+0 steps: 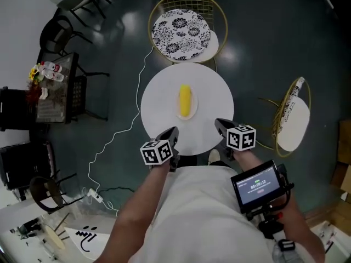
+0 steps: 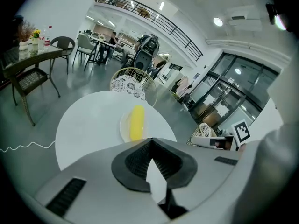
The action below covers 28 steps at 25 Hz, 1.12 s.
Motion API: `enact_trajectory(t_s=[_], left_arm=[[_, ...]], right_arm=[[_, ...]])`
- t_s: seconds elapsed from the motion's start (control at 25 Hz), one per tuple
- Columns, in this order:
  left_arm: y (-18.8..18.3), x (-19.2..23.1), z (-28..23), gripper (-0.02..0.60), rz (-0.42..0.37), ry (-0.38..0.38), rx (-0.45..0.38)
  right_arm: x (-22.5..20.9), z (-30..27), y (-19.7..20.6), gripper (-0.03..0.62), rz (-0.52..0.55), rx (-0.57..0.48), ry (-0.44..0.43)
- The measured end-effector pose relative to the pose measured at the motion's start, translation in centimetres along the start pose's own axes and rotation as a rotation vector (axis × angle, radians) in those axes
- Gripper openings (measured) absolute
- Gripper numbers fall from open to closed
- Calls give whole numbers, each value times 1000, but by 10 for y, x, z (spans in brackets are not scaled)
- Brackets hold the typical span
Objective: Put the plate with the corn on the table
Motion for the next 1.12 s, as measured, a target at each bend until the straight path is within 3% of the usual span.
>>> enact_trajectory(t_s=[0.32, 0.8, 0.96, 1.12], left_arm=[[14, -29, 17, 6, 13, 50, -57], [19, -94, 62, 6, -105, 137, -220], [23, -99, 80, 6, -144, 130, -269], [49, -118, 91, 6, -153, 119, -278]], right_arm=[[30, 20, -18, 6, 70, -50, -120], [76, 73, -31, 6, 163, -138, -273], [94, 83, -34, 6, 221, -158, -314], [98, 111, -20, 6, 239, -152, -340]])
Point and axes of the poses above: the fingertips, and each gripper's own axes: z backward along the fingers, x to its left, y out of its underside, the point moved 8 cm from there along z, backward along the fingers, and after that the axes turned 3 degrees about z, right-handed, at the moved point
